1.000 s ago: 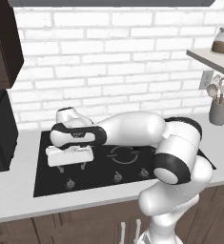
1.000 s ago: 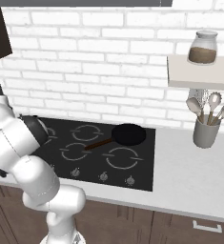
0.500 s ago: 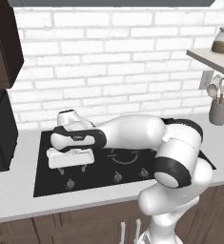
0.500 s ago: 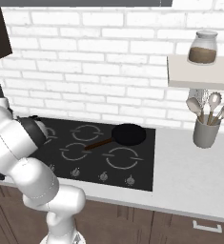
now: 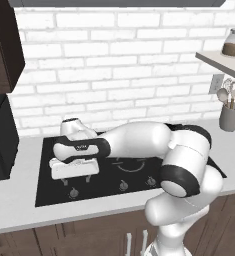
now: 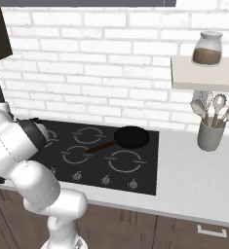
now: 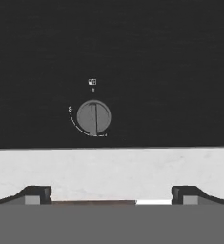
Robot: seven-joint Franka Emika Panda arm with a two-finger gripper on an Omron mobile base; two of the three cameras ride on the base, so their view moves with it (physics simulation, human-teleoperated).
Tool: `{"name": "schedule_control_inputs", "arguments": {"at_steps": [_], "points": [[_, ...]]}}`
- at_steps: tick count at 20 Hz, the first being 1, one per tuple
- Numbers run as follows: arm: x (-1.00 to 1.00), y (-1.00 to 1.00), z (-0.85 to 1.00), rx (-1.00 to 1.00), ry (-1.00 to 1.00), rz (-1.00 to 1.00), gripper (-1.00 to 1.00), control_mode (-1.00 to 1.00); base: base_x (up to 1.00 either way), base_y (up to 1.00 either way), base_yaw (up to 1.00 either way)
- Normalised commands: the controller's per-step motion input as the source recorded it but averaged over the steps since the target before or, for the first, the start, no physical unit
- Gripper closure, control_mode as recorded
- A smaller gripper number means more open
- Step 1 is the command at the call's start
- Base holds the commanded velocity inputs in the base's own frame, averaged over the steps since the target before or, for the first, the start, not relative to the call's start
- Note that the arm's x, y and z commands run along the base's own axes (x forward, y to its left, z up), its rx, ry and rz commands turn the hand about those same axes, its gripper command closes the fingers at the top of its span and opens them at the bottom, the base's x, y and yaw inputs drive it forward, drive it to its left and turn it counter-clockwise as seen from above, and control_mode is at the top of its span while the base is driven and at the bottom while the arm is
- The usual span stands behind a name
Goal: Pick the kettle from the counter and place it on a stove burner. Then turn the burner on.
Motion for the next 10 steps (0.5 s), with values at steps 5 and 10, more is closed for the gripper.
{"name": "schedule_control_inputs", "arguments": {"at_steps": [5,10], "points": [[0.03,0.0,-0.01,0.0,-0.01,0.0,-1.0,-1.0,0.0,0.0,0.0],[0.35,0.0,0.0,0.0,0.0,0.0,-1.0,-1.0,0.0,0.0,0.0]]}}
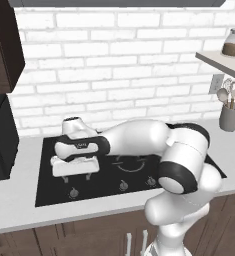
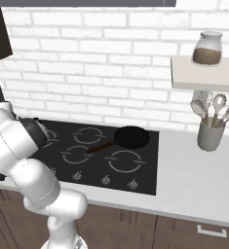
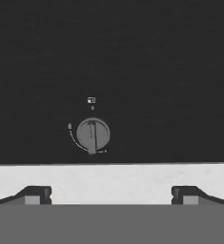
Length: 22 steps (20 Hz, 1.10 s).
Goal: Pick the kettle from the counter and place it on a stove burner. Then turn the burner on.
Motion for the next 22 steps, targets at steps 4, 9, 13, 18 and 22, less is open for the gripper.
{"name": "schedule_control_inputs", "arguments": {"at_steps": [4,9,13,18,22], "points": [[0.27,0.0,0.0,0.0,0.0,0.0,-1.0,-1.0,0.0,0.0,0.0],[0.06,0.02,-0.32,-0.01,-0.01,0.0,-1.0,-1.0,0.0,0.0,0.0],[0.0,0.01,-0.39,-0.07,0.0,0.0,-1.0,-1.0,0.0,0.0,0.0],[0.0,0.08,-0.42,-0.06,0.0,0.0,-1.0,-1.0,0.0,0.0,0.0],[0.0,0.2,-0.1,-0.04,0.0,0.0,-1.0,-1.0,0.0,0.0,0.0]]}}
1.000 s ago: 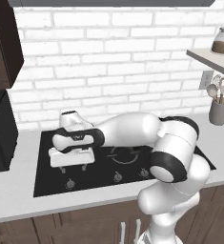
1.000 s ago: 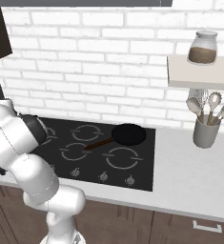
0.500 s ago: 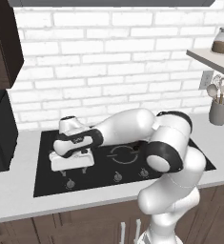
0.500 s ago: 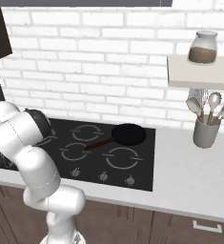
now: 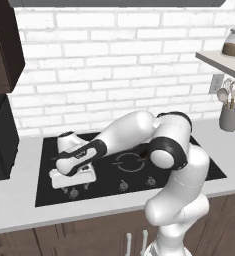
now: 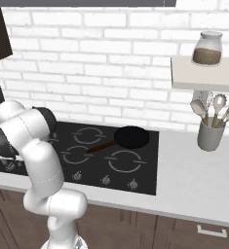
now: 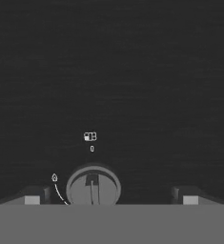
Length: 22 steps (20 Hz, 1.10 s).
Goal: Pick the kettle from the counter and place it on a stove burner. Then turn the burner on.
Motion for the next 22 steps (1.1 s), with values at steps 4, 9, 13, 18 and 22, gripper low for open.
{"name": "schedule_control_inputs", "arguments": {"at_steps": [4,9,13,18,22], "points": [[0.0,0.09,0.0,0.0,0.0,0.0,-1.0,-1.0,0.0,0.0,0.0],[0.0,0.01,-0.07,0.0,0.0,0.0,-1.0,-1.0,0.0,0.0,0.0],[0.0,0.0,-0.2,0.0,0.0,0.0,-1.0,-1.0,0.0,0.0,0.0],[-0.11,0.0,-0.22,0.0,0.0,0.0,-1.0,-1.0,0.0,0.0,0.0],[-0.04,0.0,-0.21,0.0,0.0,0.0,-1.0,-1.0,0.0,0.0,0.0]]}}
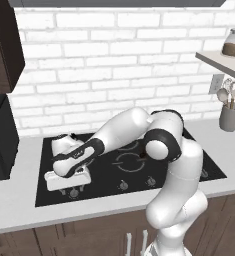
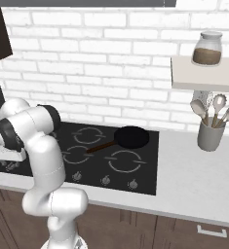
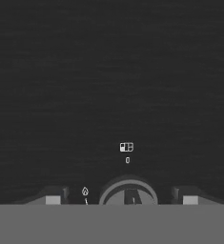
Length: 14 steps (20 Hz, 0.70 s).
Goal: Pick the kettle from the counter and place it on a stove burner. Then turn the burner on.
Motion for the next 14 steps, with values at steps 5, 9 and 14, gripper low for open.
{"name": "schedule_control_inputs", "arguments": {"at_steps": [5,9,14], "points": [[-0.04,0.0,-0.03,0.0,0.0,0.0,-1.0,-1.0,0.0,0.0,0.0],[-0.1,-0.03,0.0,0.0,0.0,0.0,-1.0,-1.0,0.0,0.0,0.0],[-0.09,-0.09,0.0,0.0,0.0,0.0,-1.0,-1.0,0.0,0.0,0.0]]}}
